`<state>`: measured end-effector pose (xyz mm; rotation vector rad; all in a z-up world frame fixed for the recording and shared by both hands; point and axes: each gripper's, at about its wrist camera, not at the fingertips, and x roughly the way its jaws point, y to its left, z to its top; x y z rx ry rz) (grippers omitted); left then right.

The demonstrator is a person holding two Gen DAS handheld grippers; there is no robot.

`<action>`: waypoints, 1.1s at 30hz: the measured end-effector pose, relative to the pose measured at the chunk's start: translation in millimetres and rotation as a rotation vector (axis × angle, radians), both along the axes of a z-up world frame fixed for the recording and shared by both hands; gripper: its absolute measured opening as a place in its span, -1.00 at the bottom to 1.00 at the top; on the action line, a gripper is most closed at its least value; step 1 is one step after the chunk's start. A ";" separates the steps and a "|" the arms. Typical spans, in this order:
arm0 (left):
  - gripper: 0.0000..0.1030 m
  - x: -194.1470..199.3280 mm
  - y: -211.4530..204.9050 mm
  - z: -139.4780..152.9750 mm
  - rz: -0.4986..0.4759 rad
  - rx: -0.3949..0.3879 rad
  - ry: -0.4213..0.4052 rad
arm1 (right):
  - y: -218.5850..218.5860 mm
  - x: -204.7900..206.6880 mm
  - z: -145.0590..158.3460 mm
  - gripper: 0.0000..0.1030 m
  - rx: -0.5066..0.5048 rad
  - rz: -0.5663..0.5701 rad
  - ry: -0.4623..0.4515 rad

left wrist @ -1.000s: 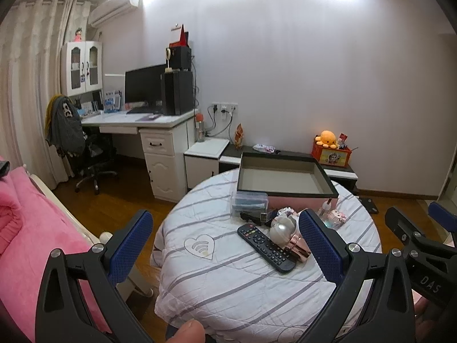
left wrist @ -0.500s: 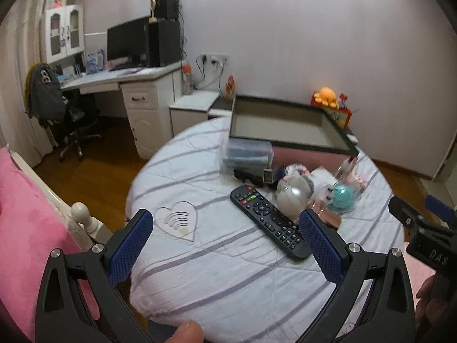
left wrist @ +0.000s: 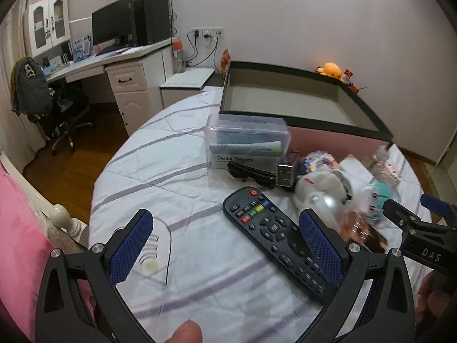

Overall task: Organize rigid objects
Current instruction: 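Reach the right gripper to the teal brush case and close on it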

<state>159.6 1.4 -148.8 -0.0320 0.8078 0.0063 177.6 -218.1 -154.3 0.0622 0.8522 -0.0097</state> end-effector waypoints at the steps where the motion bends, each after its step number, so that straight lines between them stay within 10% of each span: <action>1: 1.00 4.0 0.1 -2.3 -0.001 0.001 0.005 | -0.4 4.0 -3.5 1.00 -0.005 -0.001 0.009; 12: 1.00 34.5 2.4 -22.4 -0.007 -0.012 0.062 | 0.0 32.3 -26.8 0.96 0.025 0.040 0.066; 21: 1.00 32.5 3.0 -30.3 0.003 -0.016 0.085 | -0.4 35.9 -29.9 0.42 0.098 0.086 0.065; 33: 1.00 26.6 0.8 -29.5 -0.002 -0.002 0.087 | -15.9 16.9 -27.7 0.41 0.095 0.069 0.037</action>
